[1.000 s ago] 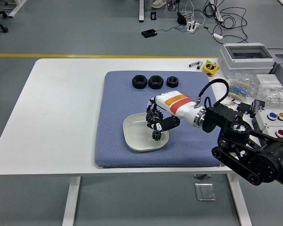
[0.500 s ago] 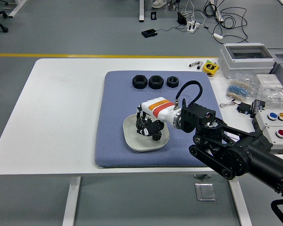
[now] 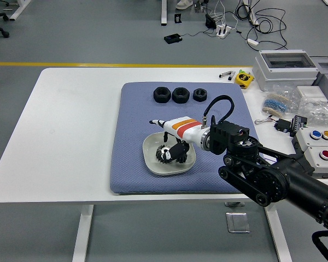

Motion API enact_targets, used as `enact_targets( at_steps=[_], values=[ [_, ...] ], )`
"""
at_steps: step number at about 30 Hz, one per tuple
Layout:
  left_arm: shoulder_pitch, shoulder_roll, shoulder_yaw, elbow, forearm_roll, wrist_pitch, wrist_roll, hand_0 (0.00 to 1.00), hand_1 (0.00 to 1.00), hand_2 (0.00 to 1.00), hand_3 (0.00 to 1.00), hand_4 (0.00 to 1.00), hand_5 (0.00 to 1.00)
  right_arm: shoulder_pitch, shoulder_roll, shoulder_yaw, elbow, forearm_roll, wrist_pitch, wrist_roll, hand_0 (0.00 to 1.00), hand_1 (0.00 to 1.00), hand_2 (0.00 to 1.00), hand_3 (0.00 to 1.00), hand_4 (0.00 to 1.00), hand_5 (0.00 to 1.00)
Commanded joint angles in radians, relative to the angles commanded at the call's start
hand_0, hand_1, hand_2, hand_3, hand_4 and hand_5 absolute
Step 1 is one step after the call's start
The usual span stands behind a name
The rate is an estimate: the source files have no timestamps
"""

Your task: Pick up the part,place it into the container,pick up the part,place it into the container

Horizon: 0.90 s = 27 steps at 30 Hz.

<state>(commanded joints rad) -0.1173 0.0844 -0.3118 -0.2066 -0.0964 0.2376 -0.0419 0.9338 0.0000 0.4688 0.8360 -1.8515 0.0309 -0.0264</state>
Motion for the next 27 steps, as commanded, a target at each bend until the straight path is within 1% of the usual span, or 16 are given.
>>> enact_targets(
  at_steps=[6,11,14,15,17,19,20,21,23,24,26,27],
  values=[
    [0.004,0.000,-0.007,0.000,0.014,0.001,0.004,0.711,0.618,0.718,0.591,0.616,0.601,0.002,-0.001,0.006,0.005,-0.002,-0.001,0.000,0.084,0.239,0.636,0.998,0.998,0.513],
    [0.004,0.000,-0.006,-0.001,0.010,0.001,0.003,0.711,0.622,0.717,0.589,0.612,0.595,0.004,-0.013,0.024,0.019,-0.004,-0.006,-0.001,0.086,0.240,0.636,0.998,0.998,0.506],
    [0.004,0.000,-0.003,0.000,0.005,0.000,0.002,0.711,0.622,0.717,0.589,0.612,0.595,0.007,-0.025,0.052,0.045,0.001,-0.019,0.000,0.086,0.240,0.636,0.998,0.998,0.506],
    [0.004,0.000,-0.003,0.000,0.004,0.000,0.002,0.713,0.622,0.714,0.585,0.601,0.581,0.008,-0.028,0.060,0.053,0.003,-0.021,0.000,0.089,0.244,0.632,0.998,0.998,0.502],
    [0.004,-0.001,-0.001,0.000,0.000,0.001,0.001,0.713,0.622,0.714,0.585,0.601,0.581,0.007,-0.040,0.090,0.084,0.017,-0.028,-0.002,0.089,0.244,0.632,0.998,0.998,0.502],
    [0.004,-0.001,0.001,0.001,-0.004,0.000,0.000,0.713,0.622,0.714,0.585,0.601,0.581,0.004,-0.053,0.117,0.112,0.044,-0.040,0.000,0.089,0.244,0.632,0.998,0.998,0.502],
    [0.004,-0.001,0.003,0.001,-0.006,0.000,0.000,0.713,0.622,0.714,0.585,0.601,0.581,0.000,-0.063,0.136,0.129,0.069,-0.053,0.004,0.089,0.244,0.632,0.998,0.998,0.502],
    [0.004,-0.001,0.004,0.001,-0.008,0.000,-0.001,0.712,0.622,0.712,0.584,0.602,0.580,-0.003,-0.072,0.153,0.142,0.092,-0.064,0.009,0.227,0.434,0.665,0.964,0.998,0.496],
    [0.005,-0.002,0.008,0.001,-0.014,0.000,-0.003,0.712,0.622,0.712,0.584,0.602,0.580,-0.009,-0.090,0.183,0.160,0.138,-0.092,0.029,0.227,0.434,0.665,0.964,0.998,0.496],
    [0.006,-0.002,0.008,0.002,-0.018,0.000,-0.004,0.712,0.622,0.712,0.584,0.602,0.580,-0.013,-0.103,0.201,0.164,0.170,-0.121,0.059,0.227,0.434,0.665,0.964,0.998,0.496],
    [0.007,-0.003,0.009,0.002,-0.022,0.000,-0.006,0.712,0.622,0.712,0.584,0.602,0.580,-0.018,-0.117,0.237,0.163,0.182,-0.153,0.097,0.227,0.434,0.665,0.964,0.998,0.496],
    [0.007,-0.004,0.008,0.003,-0.022,0.001,-0.005,0.712,0.622,0.712,0.584,0.602,0.578,-0.019,-0.126,0.257,0.157,0.188,-0.158,0.107,0.998,0.904,0.934,0.998,0.998,0.540]
  ],
)
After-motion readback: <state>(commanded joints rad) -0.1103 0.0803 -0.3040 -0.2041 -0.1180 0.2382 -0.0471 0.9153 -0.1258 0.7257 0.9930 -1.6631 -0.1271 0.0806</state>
